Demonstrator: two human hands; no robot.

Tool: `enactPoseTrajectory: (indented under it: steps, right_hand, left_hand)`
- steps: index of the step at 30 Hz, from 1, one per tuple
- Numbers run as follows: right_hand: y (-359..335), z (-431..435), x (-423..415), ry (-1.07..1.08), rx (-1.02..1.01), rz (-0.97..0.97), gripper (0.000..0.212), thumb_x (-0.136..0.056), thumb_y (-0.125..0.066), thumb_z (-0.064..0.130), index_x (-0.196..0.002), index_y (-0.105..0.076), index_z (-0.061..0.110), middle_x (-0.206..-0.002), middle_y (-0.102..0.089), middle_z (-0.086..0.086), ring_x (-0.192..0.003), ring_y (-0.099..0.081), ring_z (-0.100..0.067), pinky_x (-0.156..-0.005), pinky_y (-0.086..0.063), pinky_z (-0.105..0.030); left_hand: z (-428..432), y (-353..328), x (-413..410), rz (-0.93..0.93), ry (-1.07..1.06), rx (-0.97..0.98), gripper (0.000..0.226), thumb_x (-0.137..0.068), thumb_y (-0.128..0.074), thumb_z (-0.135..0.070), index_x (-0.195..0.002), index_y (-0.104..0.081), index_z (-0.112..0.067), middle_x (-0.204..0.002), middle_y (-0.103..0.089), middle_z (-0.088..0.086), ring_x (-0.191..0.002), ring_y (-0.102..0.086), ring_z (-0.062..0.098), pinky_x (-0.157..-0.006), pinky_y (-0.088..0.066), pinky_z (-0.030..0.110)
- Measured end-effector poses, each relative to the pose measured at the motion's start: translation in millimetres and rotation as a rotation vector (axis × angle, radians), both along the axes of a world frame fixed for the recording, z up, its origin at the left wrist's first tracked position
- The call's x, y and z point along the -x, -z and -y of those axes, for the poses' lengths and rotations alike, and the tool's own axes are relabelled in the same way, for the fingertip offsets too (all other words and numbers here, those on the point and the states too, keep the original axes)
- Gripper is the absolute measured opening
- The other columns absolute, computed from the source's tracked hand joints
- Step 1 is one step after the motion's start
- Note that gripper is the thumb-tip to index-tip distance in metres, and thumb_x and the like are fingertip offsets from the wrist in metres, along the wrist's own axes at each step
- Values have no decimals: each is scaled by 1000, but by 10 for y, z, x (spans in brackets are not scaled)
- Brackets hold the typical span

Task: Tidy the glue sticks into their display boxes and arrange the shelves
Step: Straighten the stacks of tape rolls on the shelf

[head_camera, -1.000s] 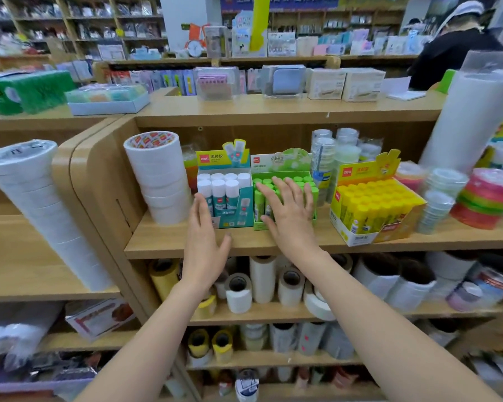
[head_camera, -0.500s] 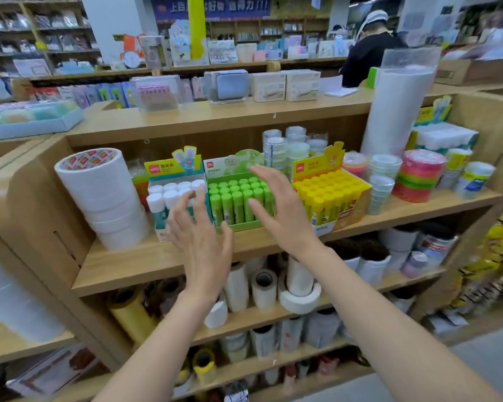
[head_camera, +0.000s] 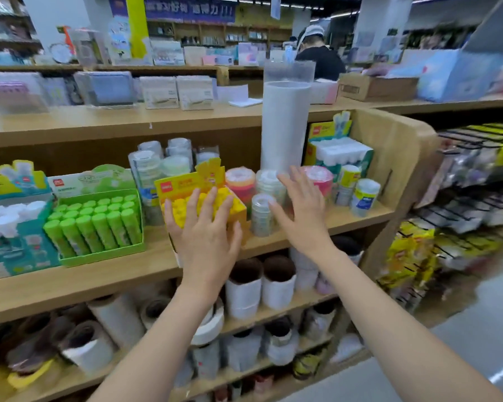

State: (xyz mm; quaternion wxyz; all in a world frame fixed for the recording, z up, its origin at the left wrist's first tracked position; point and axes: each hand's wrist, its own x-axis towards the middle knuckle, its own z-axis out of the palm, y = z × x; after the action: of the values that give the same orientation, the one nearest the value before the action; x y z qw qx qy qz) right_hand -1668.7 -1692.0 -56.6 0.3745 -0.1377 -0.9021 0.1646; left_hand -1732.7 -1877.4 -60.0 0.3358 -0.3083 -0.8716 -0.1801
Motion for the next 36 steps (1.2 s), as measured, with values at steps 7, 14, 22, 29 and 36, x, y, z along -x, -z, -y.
enactPoseTrajectory:
  steps: [7,14,22,29,36]
  right_hand:
    - [175,-216,24,-147,-114,91,64,-96,-41,52,-153,-25,26,-161,-18,-8,-145,-24,-24,-117,11,-40]
    - [111,-387,-35,-252,-100,49,62,-93,-52,45,-149,-35,25,-158,-26,-7,-143,-27,-24,-114,-8,-39]
    - [-191,-613,-178,-358,117,-236,37,-92,-57,26,-126,-59,13,-131,-55,-2,-125,-48,-15,-107,-40,-36]
    - [-516,-1001,-50,-329,311,-272,44,-91,-61,25,-132,-52,16,-126,-50,6,-115,-51,-12,-93,-47,-26]
    - [-854,-1397,511,-427,618,67,90,-83,-73,45,-151,-20,22,-151,-35,-3,-131,-44,-19,-107,-44,-44]
  left_hand:
    - [-288,71,-155,0,-227,-86,37,-89,-47,-36,-121,-63,-25,-133,-59,1,-135,-43,26,-115,-7,62]
    - [-587,16,-288,-16,-208,-95,53,-88,-47,-37,-135,-51,-13,-144,-48,11,-140,-37,29,-118,-5,56]
    - [-871,-194,-274,-2,7,17,52,-91,-43,-37,-136,-51,-13,-146,-47,11,-141,-35,31,-119,-18,52]
    - [-1188,-466,-131,166,101,-135,56,-97,-42,-39,-145,-43,-10,-152,-40,11,-142,-33,26,-118,-20,40]
    - [-1504,-720,149,360,73,-217,66,-98,-52,-36,-154,-24,-13,-157,-34,6,-143,-32,21,-115,-26,34]
